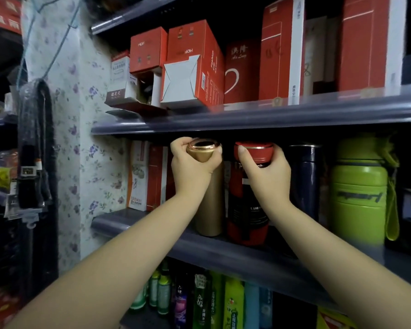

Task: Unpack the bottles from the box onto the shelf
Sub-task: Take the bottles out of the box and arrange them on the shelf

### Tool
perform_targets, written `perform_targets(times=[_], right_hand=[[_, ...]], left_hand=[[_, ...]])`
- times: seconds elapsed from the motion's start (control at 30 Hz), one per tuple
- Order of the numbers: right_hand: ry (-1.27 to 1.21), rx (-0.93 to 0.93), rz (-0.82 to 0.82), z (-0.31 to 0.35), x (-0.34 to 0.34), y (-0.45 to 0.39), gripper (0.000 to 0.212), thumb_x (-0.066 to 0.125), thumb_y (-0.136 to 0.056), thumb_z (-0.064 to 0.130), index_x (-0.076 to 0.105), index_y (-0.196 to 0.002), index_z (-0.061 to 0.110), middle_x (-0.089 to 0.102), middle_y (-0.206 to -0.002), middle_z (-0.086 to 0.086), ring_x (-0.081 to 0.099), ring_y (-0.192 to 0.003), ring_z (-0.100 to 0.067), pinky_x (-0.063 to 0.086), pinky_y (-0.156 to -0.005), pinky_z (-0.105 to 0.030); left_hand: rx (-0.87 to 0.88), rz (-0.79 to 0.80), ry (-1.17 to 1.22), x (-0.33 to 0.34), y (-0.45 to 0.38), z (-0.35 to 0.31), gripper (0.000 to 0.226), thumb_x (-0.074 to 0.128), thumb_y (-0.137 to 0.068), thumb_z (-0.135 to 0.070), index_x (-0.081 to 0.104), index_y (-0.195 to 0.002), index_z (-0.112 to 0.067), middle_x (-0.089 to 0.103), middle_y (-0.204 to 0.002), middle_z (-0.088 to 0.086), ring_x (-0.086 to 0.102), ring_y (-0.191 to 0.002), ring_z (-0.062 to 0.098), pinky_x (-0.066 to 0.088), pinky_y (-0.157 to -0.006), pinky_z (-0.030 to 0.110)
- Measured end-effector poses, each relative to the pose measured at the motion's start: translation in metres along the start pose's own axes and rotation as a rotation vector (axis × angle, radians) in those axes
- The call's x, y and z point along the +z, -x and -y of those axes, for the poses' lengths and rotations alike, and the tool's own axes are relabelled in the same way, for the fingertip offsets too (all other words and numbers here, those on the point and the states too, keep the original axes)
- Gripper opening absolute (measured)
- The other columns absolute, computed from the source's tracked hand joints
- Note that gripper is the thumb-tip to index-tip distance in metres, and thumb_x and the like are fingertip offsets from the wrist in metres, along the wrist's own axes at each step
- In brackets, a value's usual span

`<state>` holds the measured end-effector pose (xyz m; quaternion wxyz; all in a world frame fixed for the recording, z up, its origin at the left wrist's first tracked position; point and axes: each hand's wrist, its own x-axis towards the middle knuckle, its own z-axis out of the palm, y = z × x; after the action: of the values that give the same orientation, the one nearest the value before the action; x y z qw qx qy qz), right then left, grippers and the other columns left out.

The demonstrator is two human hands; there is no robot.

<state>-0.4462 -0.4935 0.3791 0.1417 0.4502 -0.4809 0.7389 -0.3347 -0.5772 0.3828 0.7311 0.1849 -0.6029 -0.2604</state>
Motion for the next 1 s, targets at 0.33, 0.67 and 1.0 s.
perform_targets(times=[0.33, 0.67, 1.0], right_hand=[[0.099, 0.164, 0.045, -0.019, 0.017, -0.013, 0.063, 0.066, -0.072, 0.059, 0.058, -0.111, 0.01, 0.066, -0.106, -0.005, 0.063, -0.101, -0.022, 0.048, -0.086, -0.031], [0.129, 0.038, -0.027, -0.028, 0.024, -0.009, 0.064, 0.067, -0.078, 0.047, 0.049, -0.123, 0.005, 0.06, -0.121, -0.011, 0.056, -0.113, -0.025, 0.044, -0.093, -0.03], [0.157, -0.315, -0.002, -0.036, 0.022, 0.004, 0.059, 0.061, -0.09, 0.023, 0.038, -0.139, 0.0, 0.044, -0.143, -0.016, 0.038, -0.135, -0.024, 0.02, -0.105, -0.004]], left_hand=[[-0.131, 0.146, -0.189, 0.013, -0.033, 0.021, 0.068, 0.076, -0.074, -0.043, 0.044, -0.123, -0.01, 0.055, -0.119, 0.002, 0.049, -0.099, 0.009, 0.033, -0.074, 0.012], [-0.138, 0.163, -0.108, 0.028, -0.031, 0.037, 0.066, 0.078, -0.071, -0.044, 0.052, -0.124, -0.014, 0.061, -0.121, 0.001, 0.057, -0.109, 0.012, 0.04, -0.088, 0.018], [-0.187, 0.32, -0.055, 0.004, -0.011, 0.057, 0.093, 0.071, -0.065, -0.061, 0.038, -0.142, -0.02, 0.051, -0.14, 0.004, 0.05, -0.127, 0.016, 0.041, -0.108, 0.038]])
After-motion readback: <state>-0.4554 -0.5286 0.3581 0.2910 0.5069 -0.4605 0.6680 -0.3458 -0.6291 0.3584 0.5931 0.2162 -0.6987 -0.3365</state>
